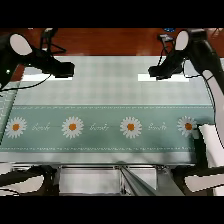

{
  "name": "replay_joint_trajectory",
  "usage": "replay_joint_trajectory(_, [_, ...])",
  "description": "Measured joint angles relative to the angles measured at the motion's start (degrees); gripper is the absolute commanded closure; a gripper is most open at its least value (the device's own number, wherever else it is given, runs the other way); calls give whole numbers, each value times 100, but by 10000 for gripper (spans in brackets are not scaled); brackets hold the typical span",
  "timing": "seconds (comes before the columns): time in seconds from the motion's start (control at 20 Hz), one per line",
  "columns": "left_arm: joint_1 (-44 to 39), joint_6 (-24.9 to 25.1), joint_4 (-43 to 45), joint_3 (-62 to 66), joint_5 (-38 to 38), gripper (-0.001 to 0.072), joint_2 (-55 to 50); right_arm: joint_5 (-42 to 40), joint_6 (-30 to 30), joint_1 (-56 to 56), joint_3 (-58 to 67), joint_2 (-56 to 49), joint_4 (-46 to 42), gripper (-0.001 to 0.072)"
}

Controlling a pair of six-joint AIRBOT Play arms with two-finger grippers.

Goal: Fold the shirts.

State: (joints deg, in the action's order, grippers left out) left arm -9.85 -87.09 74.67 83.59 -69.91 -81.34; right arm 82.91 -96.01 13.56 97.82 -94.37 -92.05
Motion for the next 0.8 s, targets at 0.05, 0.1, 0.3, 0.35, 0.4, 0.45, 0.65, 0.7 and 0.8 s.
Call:
replay_joint_trajectory(0.05, [-11,-31,52,-11,-79,682,-33,66,-66,42,-13,-50,-72,691])
replay_joint_trajectory(0.1, [-13,-44,85,-17,-116,682,-59,116,-120,70,-26,-83,-120,690])
replay_joint_trajectory(0.3, [-24,-105,146,-35,-282,682,-107,214,-251,131,-42,-146,-234,691])
replay_joint_trajectory(0.35, [-28,-107,160,-37,-306,682,-114,238,-264,136,-46,-153,-262,690])
replay_joint_trajectory(0.4, [-28,-118,166,-37,-313,682,-116,249,-271,142,-46,-157,-267,691])
replay_joint_trajectory(0.45, [-28,-125,170,-37,-323,682,-127,256,-286,146,-48,-164,-267,691])
replay_joint_trajectory(0.65, [-28,-125,186,-37,-350,682,-170,273,-306,153,-48,-170,-302,691])
replay_joint_trajectory(0.7, [-28,-125,186,-37,-352,682,-186,273,-306,153,-48,-168,-299,691])
replay_joint_trajectory(0.8, [-28,-125,186,-37,-352,682,-225,275,-308,153,-48,-168,-304,690])
